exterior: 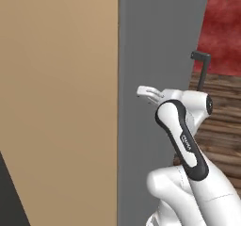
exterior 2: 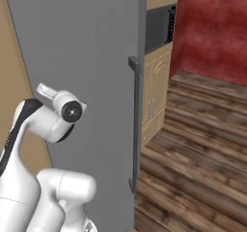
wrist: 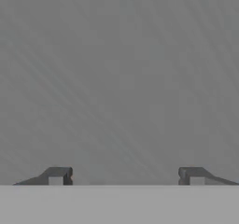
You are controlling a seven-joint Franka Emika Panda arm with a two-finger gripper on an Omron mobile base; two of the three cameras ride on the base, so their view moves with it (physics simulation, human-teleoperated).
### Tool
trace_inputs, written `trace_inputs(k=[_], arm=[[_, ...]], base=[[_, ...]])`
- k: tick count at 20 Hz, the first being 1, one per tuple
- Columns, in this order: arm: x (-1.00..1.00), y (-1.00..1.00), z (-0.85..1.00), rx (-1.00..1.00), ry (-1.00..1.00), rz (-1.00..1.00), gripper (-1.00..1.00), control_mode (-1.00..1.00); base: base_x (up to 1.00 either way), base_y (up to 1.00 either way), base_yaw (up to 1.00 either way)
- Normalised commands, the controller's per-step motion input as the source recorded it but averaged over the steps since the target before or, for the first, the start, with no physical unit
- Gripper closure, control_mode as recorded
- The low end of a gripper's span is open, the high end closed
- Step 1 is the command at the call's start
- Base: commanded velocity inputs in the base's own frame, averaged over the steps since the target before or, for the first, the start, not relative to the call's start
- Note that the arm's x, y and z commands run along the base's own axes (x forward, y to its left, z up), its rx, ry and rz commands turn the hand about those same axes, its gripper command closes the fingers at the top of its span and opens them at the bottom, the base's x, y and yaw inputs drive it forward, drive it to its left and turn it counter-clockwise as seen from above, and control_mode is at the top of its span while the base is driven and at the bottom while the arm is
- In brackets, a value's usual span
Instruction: Place the steak on the counter behind the older steak on the same shelf of the fridge to maintain FIFO order. Close the fridge door when finished.
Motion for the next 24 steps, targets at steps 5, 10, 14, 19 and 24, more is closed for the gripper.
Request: trace_inputs(k=[5, 10, 14, 19, 24], arm=[[0.51, 0.54, -0.14, 0.08, 0.0, 0.05, -1.0, -1.0], [0.48, 0.65, -0.17, 0.07, 0.0, 0.1, -1.0, -1.0], [0.4, 0.62, -0.18, 0.06, 0.0, 0.12, -1.0, -1.0], [0.32, 0.66, -0.22, 0.05, 0.0, 0.14, -1.0, -1.0], [0.25, 0.68, -0.28, 0.05, 0.0, 0.14, -1.0, -1.0]], base=[[0.0, 0.0, 0.0], [0.0, 0.0, 0.0], [0.0, 0.0, 0.0], [0.0, 0.0, 0.0], [0.0, 0.0, 0.0]])
